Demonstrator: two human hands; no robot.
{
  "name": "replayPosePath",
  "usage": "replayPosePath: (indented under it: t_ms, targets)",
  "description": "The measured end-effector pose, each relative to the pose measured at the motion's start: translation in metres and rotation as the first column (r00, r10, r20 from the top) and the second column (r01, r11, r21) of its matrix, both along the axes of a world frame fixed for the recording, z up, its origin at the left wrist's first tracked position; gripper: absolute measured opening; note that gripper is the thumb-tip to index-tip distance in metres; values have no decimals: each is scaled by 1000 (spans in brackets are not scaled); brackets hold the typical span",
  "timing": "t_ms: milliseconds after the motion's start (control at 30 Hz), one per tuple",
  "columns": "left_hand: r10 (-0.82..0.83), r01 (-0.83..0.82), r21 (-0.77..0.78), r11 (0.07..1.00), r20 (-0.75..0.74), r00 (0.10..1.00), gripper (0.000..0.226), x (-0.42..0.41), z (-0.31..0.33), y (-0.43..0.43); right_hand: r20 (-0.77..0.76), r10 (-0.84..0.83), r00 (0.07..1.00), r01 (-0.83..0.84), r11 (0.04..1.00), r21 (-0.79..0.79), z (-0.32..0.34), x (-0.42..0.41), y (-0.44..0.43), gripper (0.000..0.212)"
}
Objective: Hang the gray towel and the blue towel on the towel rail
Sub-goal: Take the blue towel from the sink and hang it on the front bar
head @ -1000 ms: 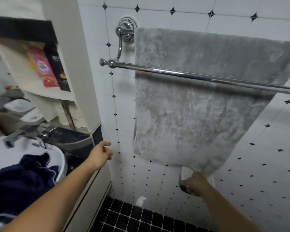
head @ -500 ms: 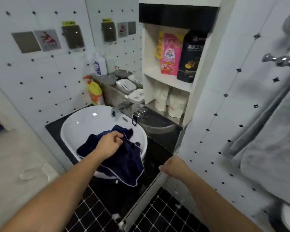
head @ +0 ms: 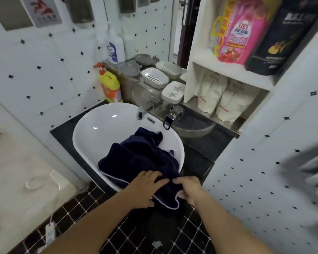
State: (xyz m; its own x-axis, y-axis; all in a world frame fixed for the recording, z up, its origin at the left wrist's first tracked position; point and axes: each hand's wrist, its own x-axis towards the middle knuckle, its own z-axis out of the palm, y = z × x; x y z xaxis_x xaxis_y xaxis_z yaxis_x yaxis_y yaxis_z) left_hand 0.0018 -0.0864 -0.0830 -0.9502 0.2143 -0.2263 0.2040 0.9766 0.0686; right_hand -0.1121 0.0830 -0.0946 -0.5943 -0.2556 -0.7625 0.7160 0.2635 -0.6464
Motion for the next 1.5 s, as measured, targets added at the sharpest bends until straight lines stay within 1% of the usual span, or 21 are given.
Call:
replayPosePath:
  t_ms: [100, 167, 233, 300, 333, 400, 467, 533, 633, 733, 767, 833, 933, 1000, 1067, 1133, 1200, 1267, 1333, 1433, 1500]
  targets:
    - [81, -76, 95, 993, -51, 995, 117, -14, 12, 21, 33, -110, 993, 114, 973, -202, 35, -9, -4, 20]
    - [219, -193, 291, 937, -59, 974, 122, -23, 29, 42, -16, -194, 981, 181, 940, -288, 64, -13, -4, 35]
    - [371, -282, 563, 777, -47, 927, 103, -30, 49, 62, -82, -249, 965, 207, 915, -345, 95, -14, 4, 41]
    - [504, -293, 766, 572, -46, 863, 57, -40, 79, 75, -145, -246, 958, 173, 904, -391, 128, -16, 19, 32]
    - [542, -267, 816, 513, -66, 838, 42, -47, 96, 79, -180, -240, 954, 148, 898, -413, 146, -16, 30, 25]
    - [577, -202, 859, 470, -126, 807, 39, -62, 136, 86, -277, -239, 931, 94, 888, -450, 181, -17, 59, 19]
    - [609, -162, 891, 424, -148, 780, 36, -73, 186, 100, -410, -214, 886, 0, 887, -462, 216, -13, 92, 27]
    - [617, -76, 913, 401, -207, 759, 26, -81, 233, 123, -592, -175, 787, -94, 914, -395, 248, -5, 129, 35]
    - [532, 47, 859, 509, -358, 767, 16, -84, 300, 171, -833, -106, 544, -55, 985, -162, 283, 2, 186, 16]
    - [355, 154, 734, 662, -487, 798, 8, -82, 353, 230, -936, -60, 347, 190, 982, 7, 311, 2, 251, 14]
    - [303, 191, 700, 688, -517, 801, 8, -82, 368, 252, -953, -33, 301, 260, 965, 48, 319, 2, 274, 18]
    - [235, 277, 701, 657, -539, 809, 11, -80, 394, 299, -969, 41, 243, 317, 941, 119, 332, 2, 315, 26]
    - [136, 413, 734, 539, -560, 817, 11, -75, 428, 374, -968, 15, 251, 229, 971, 75, 339, 10, 366, 29]
    - [65, 481, 743, 466, -571, 819, 12, -69, 448, 421, -944, -107, 313, 210, 977, -41, 335, 15, 397, 18]
    - [-7, 537, 750, 387, -580, 815, 13, -64, 463, 456, -909, -251, 333, 295, 943, -152, 330, 21, 428, 15]
    - [-48, 572, 731, 372, -601, 798, 10, -66, 468, 478, -845, -457, 279, 418, 850, -322, 331, 27, 464, 5]
    - [-74, 552, 707, 443, -584, 808, 5, -75, 458, 487, -773, -589, 234, 432, 776, -460, 337, 37, 498, 21]
    - [-111, 500, 678, 539, -531, 840, 9, -85, 435, 494, -826, -505, 248, 353, 842, -409, 344, 52, 522, 31]
    - [-189, 479, 681, 554, -458, 869, 11, -87, 409, 505, -894, -310, 324, 221, 944, -247, 350, 64, 527, 47]
    - [-264, 494, 753, 434, -418, 869, 5, -79, 384, 524, -944, -64, 324, 205, 979, 4, 353, 70, 513, 33]
    - [-239, 474, 823, 314, -415, 878, 7, -75, 371, 523, -962, -73, 263, 303, 953, 10, 356, 72, 507, 16]
